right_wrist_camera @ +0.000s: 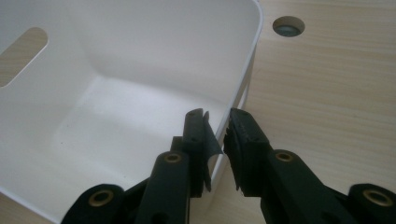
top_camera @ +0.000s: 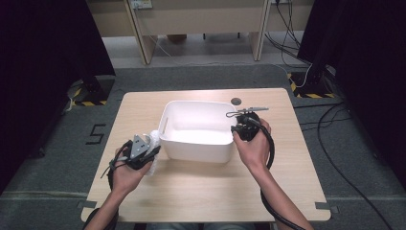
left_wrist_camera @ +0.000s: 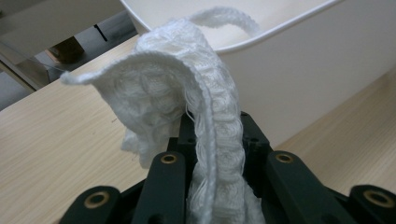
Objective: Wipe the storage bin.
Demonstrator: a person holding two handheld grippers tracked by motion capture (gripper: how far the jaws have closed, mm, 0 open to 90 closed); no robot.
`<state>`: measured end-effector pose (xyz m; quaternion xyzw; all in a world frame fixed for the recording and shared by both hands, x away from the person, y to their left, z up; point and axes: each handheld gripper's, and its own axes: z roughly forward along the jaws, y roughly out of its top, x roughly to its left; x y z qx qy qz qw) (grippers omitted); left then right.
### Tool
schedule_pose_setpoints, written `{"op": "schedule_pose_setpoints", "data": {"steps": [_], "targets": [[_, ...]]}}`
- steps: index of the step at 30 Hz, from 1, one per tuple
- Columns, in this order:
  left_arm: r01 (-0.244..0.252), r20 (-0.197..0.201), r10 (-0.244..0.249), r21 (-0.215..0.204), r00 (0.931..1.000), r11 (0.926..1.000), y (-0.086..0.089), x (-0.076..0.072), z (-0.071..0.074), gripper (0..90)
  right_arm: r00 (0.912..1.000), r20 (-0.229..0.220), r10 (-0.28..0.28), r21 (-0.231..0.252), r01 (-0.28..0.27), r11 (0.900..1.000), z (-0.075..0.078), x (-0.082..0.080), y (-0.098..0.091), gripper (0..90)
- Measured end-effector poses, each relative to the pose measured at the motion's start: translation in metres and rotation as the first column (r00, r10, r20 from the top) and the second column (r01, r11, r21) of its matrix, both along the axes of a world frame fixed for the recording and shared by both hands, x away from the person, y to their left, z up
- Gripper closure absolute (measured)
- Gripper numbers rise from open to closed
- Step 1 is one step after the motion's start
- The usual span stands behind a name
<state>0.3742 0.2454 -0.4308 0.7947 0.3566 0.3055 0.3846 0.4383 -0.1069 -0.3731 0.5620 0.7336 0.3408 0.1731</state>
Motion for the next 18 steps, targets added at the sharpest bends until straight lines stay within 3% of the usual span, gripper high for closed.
{"op": "schedule_pose_setpoints", "data": {"steps": [5,10,13,18], "targets": [[-0.015,-0.012,0.015,-0.021,0.9998,0.9997,0.0,0.003,0.0,75.3,0.9997,0.021,0.01,-0.02,-0.009,0.9998,-0.001,0.014,-0.001,73.7],[0.011,0.019,-0.01,-0.015,0.9998,0.9998,0.001,-0.011,0.001,75.2,0.9999,0.011,0.01,-0.006,-0.01,0.9999,-0.006,0.006,-0.002,70.3],[0.028,0.006,-0.028,-0.021,0.9996,0.9994,-0.006,-0.018,0.001,75.2,0.9998,0.015,0.016,-0.001,-0.016,0.9999,-0.008,0.002,-0.002,70.6],[0.031,-0.003,-0.031,-0.034,0.9995,0.9989,-0.014,-0.013,-0.003,75.2,0.9996,0.019,0.023,-0.013,-0.022,0.9997,-0.009,0.0,0.001,71.5]]}}
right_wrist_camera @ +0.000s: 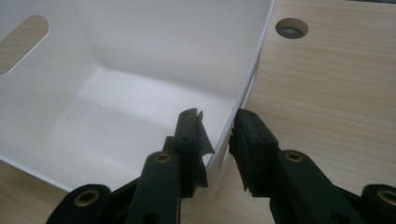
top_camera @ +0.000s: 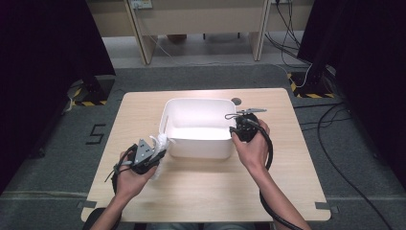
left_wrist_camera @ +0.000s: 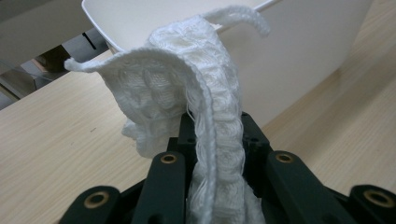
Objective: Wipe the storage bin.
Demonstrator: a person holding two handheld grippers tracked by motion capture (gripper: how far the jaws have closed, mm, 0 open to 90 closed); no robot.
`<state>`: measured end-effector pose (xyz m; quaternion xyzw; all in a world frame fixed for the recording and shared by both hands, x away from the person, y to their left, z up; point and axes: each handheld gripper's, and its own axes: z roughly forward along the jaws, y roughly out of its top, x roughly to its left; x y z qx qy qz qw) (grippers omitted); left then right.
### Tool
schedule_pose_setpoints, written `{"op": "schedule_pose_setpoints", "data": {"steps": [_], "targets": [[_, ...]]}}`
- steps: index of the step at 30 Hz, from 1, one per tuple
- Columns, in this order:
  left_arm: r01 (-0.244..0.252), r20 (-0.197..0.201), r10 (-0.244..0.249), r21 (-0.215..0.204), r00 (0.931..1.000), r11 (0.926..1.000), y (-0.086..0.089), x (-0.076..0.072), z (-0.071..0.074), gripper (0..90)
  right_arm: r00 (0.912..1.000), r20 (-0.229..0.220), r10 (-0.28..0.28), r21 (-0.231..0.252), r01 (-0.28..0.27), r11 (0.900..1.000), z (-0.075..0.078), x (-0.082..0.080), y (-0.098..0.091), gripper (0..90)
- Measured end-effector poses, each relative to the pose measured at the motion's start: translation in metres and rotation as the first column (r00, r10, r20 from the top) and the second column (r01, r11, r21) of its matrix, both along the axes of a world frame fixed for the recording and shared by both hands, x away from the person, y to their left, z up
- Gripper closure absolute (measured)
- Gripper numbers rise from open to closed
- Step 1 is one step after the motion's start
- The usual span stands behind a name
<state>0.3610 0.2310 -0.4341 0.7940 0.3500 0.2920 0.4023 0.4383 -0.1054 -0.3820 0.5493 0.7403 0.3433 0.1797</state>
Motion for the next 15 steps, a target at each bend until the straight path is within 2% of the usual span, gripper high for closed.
{"op": "schedule_pose_setpoints", "data": {"steps": [7,13,15], "targets": [[-0.021,0.009,0.022,-0.027,0.9997,0.9994,-0.0033,0.0061,-0.0046,75.3,1.0,0.003,0.001,-0.009,-0.001,1.0,-0.0008,0.0044,0.0024,71.5],[-0.005,0.019,0.005,-0.008,0.9998,1.0,-0.004,0.0091,-0.006,75.3,0.9999,0.01,0.004,-0.021,-0.004,0.9998,-0.0011,0.0048,0.0034,71.7],[-0.006,0.006,0.006,-0.015,1.0,0.9999,-0.0063,0.009,-0.0068,75.3,0.9999,0.013,0.009,-0.027,-0.009,0.9996,-0.0011,0.0047,0.0037,71.7]]}}
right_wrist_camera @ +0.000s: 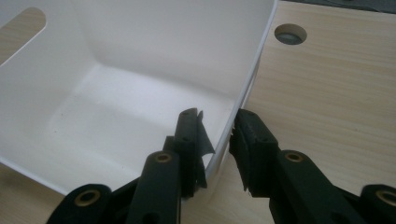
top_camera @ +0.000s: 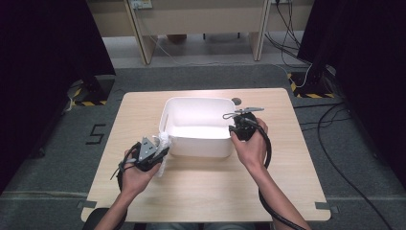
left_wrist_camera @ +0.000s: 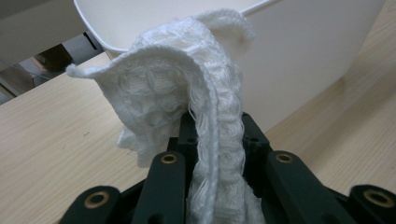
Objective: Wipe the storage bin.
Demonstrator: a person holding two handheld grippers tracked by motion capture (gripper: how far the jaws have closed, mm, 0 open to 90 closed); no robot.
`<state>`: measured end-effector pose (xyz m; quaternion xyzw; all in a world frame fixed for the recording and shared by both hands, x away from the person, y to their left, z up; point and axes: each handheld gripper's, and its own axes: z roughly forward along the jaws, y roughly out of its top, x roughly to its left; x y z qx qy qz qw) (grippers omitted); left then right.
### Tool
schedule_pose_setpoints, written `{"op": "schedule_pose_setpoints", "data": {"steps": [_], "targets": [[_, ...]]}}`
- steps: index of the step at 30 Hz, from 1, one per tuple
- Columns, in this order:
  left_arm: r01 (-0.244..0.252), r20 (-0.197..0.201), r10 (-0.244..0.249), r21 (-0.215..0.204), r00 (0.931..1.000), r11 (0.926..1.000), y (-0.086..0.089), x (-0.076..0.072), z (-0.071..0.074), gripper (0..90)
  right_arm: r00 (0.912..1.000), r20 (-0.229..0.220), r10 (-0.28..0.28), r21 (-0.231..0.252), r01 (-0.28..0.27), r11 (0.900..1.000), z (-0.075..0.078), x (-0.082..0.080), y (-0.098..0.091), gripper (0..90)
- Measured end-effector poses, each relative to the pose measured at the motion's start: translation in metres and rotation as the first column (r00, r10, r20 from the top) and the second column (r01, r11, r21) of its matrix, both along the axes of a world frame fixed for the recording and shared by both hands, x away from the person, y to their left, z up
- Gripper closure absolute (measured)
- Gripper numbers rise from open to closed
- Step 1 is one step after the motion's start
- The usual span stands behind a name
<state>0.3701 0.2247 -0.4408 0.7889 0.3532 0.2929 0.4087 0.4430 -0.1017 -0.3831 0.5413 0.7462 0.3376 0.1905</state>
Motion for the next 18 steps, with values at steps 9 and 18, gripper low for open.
{"op": "schedule_pose_setpoints", "data": {"steps": [9,18], "targets": [[0.007,-0.01,-0.007,-0.002,0.9999,1.0,-0.0038,0.0061,-0.0042,75.4,0.9999,0.007,0.014,-0.009,-0.014,0.9999,-0.0002,0.0009,-0.0005,71.8],[0.009,-0.008,-0.009,0.001,0.9999,1.0,-0.0051,0.007,-0.0059,75.4,0.9998,0.008,0.021,-0.011,-0.021,0.9997,-0.0001,0.0006,0.0001,71.8]]}}
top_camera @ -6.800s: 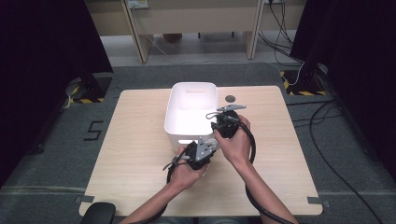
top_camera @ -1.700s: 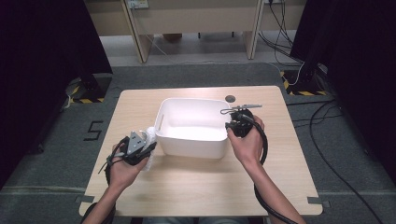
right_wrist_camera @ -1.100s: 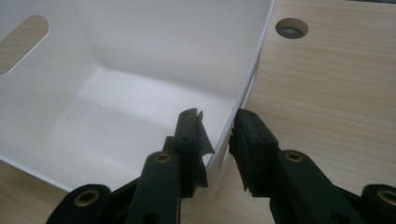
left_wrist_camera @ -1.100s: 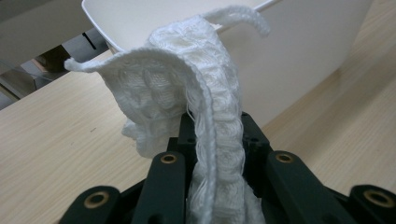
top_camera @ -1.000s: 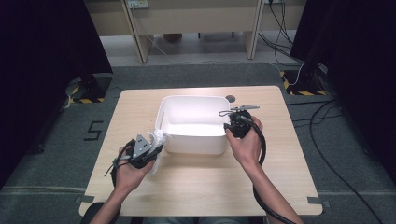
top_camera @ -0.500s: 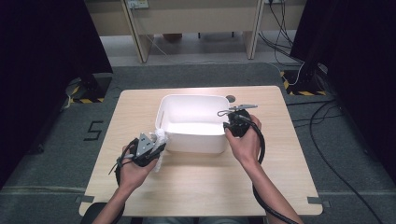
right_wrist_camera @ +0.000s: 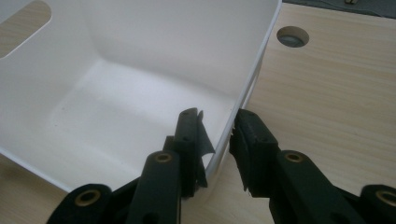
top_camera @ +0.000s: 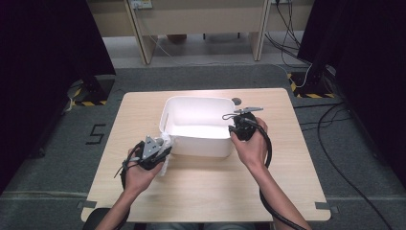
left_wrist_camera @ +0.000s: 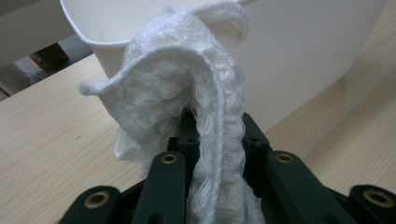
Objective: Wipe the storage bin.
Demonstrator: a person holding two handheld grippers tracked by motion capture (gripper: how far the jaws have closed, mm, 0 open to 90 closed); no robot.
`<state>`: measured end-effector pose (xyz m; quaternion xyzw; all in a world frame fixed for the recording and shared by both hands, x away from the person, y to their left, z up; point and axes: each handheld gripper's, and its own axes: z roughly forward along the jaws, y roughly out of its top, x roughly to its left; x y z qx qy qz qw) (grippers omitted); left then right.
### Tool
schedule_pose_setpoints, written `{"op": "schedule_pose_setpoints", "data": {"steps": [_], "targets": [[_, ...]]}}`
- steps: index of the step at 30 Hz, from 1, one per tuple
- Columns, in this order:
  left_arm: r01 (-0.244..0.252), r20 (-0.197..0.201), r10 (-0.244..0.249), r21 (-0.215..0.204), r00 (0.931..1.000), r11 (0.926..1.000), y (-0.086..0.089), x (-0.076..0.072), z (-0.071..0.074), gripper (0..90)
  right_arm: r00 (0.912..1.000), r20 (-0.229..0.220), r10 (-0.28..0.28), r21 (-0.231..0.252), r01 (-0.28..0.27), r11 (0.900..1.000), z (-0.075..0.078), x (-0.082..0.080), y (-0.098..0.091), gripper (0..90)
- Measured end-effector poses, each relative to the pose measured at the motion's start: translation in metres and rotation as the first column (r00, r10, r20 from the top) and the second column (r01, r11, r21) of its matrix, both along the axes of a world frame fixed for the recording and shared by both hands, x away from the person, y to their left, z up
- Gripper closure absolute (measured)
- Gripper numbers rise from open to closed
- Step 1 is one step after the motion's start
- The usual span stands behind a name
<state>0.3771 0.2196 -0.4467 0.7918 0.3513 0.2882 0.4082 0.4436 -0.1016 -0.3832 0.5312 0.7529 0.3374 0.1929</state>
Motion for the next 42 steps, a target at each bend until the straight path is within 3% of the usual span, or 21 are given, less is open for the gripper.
{"op": "schedule_pose_setpoints", "data": {"steps": [20,42], "targets": [[0.018,-0.014,-0.017,0.035,0.9998,0.9992,-0.004,0.004,-0.013,75.6,0.9999,0.0,0.016,-0.003,-0.016,0.9999,0.001,0.0,0.001,71.4],[0.014,-0.074,-0.01,0.048,0.9972,0.9988,-0.006,0.008,-0.028,75.5,0.9998,-0.001,0.021,0.005,-0.021,0.9998,0.001,0.0,0.0,71.5]]}}
